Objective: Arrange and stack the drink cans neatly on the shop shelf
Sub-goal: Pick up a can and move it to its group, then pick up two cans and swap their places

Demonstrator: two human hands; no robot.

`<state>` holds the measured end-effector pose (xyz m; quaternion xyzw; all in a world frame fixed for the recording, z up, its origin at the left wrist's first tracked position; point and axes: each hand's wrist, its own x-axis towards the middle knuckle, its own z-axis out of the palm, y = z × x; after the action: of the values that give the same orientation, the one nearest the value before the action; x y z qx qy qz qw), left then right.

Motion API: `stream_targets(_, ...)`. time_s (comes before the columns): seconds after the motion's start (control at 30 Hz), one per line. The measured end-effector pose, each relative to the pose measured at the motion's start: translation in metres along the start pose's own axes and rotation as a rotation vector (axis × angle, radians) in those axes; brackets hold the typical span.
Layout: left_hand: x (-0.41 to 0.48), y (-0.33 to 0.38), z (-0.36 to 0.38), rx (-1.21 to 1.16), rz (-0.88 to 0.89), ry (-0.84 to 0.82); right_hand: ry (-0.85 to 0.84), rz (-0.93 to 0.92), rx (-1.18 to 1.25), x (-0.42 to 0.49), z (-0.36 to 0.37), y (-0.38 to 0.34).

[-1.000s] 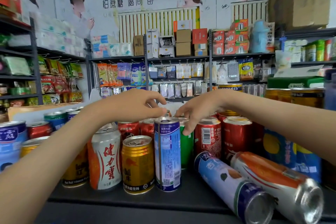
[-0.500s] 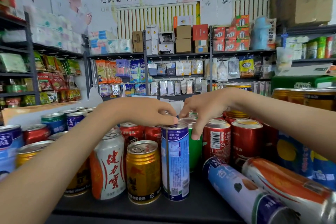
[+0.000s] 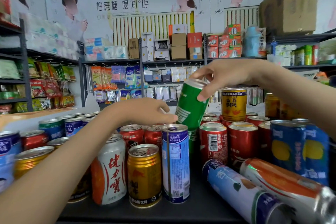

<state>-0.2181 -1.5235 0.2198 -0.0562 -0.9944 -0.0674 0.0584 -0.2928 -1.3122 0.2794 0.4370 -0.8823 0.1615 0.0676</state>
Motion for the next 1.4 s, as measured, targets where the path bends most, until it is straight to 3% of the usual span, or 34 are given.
stream_targets(0.2,0.005,-0.001,-0.004,-0.396,-0.002,0.121,0.260,-0.015,0.162,-0.027,-0.014,0.001)
stream_targets(0.4,0.012,0.016,-0.009,-1.120,0.080,0.137,0.469,-0.094,0.387,-0.039,-0.001,-0.001)
stream_targets(0.57,0.006,0.030,-0.008,-1.563,0.133,0.140,0.571,-0.156,0.542,-0.043,0.015,-0.006)
stream_targets(0.7,0.001,0.036,-0.002,-1.740,0.168,0.280,0.541,-0.119,0.509,-0.048,0.030,-0.007)
stream_targets(0.77,0.001,0.035,-0.003,-1.695,0.194,0.373,0.445,-0.088,0.431,-0.050,0.036,-0.005)
stream_targets(0.87,0.007,0.034,-0.007,-1.369,0.146,0.538,0.307,0.004,0.392,-0.050,0.039,-0.003)
stream_targets(1.0,0.006,0.040,-0.002,-0.847,0.105,0.715,0.365,-0.016,0.417,-0.043,0.024,-0.013)
stream_targets(1.17,0.003,0.048,-0.002,-0.590,0.183,0.737,0.287,-0.009,0.224,-0.024,0.015,-0.031)
stream_targets(1.4,0.002,0.045,-0.004,-0.561,0.260,0.636,0.302,-0.009,0.158,-0.016,0.013,-0.033)
